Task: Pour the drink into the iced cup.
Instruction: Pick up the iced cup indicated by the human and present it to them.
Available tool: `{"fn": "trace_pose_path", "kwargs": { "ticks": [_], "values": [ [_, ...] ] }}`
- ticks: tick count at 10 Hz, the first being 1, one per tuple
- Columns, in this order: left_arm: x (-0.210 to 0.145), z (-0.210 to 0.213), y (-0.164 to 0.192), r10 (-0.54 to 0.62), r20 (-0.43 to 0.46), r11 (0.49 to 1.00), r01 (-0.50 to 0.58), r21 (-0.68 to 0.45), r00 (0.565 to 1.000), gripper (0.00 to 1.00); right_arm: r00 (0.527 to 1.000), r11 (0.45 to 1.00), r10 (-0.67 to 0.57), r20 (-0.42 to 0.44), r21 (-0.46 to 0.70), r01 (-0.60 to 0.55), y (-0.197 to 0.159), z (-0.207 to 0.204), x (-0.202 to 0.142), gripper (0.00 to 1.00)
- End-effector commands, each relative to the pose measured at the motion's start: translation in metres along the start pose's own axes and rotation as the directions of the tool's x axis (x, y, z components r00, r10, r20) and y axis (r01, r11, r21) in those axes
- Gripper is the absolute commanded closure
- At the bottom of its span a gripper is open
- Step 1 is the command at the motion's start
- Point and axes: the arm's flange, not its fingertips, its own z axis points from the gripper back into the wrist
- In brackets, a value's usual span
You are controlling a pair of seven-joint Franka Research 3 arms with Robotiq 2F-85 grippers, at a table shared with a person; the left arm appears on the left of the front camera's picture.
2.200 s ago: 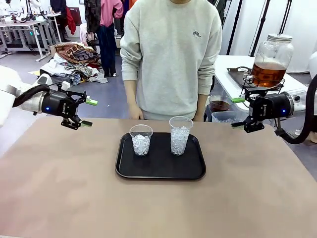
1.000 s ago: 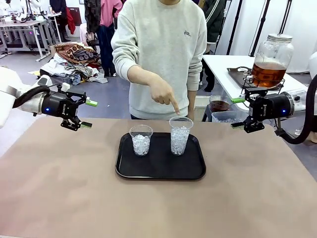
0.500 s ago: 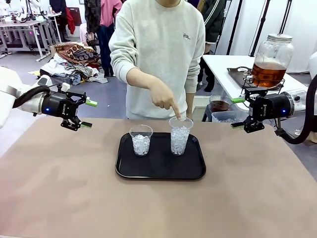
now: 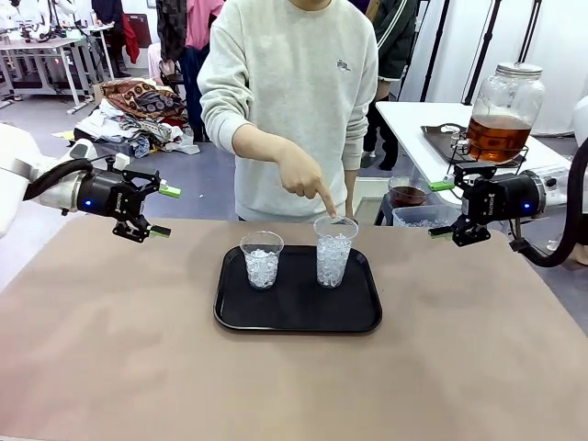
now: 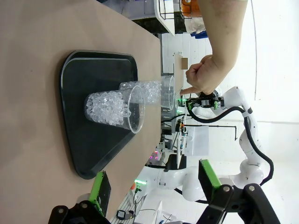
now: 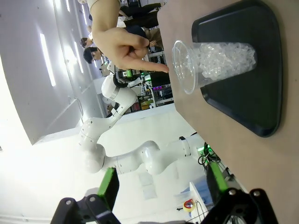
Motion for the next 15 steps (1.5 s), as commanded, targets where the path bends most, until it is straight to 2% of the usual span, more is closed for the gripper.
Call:
{"fn": "trace_pose_path", "kwargs": {
  "ticks": [1, 2, 4, 6, 8, 9, 10, 11, 12, 15],
  "values": [
    [0.000, 0.001, -0.001, 0.016, -0.006, 1.000, -0.016, 0.009, 1.000, 0.00, 1.000, 1.000, 0.000, 0.000, 0.000, 0.000, 0.000, 0.000, 0.000, 0.00],
    [0.000, 0.001, -0.001, 0.016, -0.006, 1.000, -0.016, 0.009, 1.000, 0.00, 0.995, 0.995, 0.098, -0.002, -0.008, -0.098, 0.004, 0.000, 0.002, 0.00],
    [0.000, 0.001, -0.001, 0.016, -0.006, 1.000, -0.016, 0.009, 1.000, 0.00, 0.951, 0.950, 0.308, -0.017, -0.057, -0.308, 0.009, -0.002, 0.005, 0.00],
    [0.000, 0.001, -0.001, 0.016, -0.006, 1.000, -0.016, 0.009, 1.000, 0.00, 0.852, 0.850, 0.521, -0.040, -0.062, -0.523, 0.015, -0.004, 0.010, 0.00],
    [0.000, 0.001, -0.001, 0.016, -0.006, 1.000, -0.016, 0.009, 1.000, 0.00, 0.740, 0.738, 0.665, -0.101, -0.059, -0.672, 0.020, -0.006, 0.016, 0.00],
    [0.000, 0.001, -0.001, 0.016, -0.006, 1.000, -0.016, 0.009, 1.000, 0.00, 0.713, 0.714, 0.689, -0.127, -0.052, -0.699, 0.023, -0.007, 0.019, 0.00],
    [0.000, 0.001, -0.001, 0.016, -0.006, 1.000, -0.016, 0.009, 1.000, 0.00, 0.718, 0.719, 0.681, -0.144, -0.053, -0.693, 0.025, -0.009, 0.020, 0.00],
    [0.000, 0.001, -0.001, 0.016, -0.006, 1.000, -0.016, 0.009, 1.000, 0.00, 0.756, 0.757, 0.636, -0.154, -0.067, -0.650, 0.027, -0.009, 0.017, 0.00],
    [0.000, 0.001, -0.001, 0.016, -0.006, 1.000, -0.016, 0.009, 1.000, 0.00, 0.732, 0.731, 0.671, -0.122, -0.057, -0.680, 0.027, -0.009, 0.014, 0.00],
    [0.000, 0.001, -0.001, 0.016, -0.006, 1.000, -0.016, 0.009, 1.000, 0.00, 0.732, 0.731, 0.671, -0.122, -0.057, -0.680, 0.027, -0.009, 0.014, 0.00]
  ]
}}
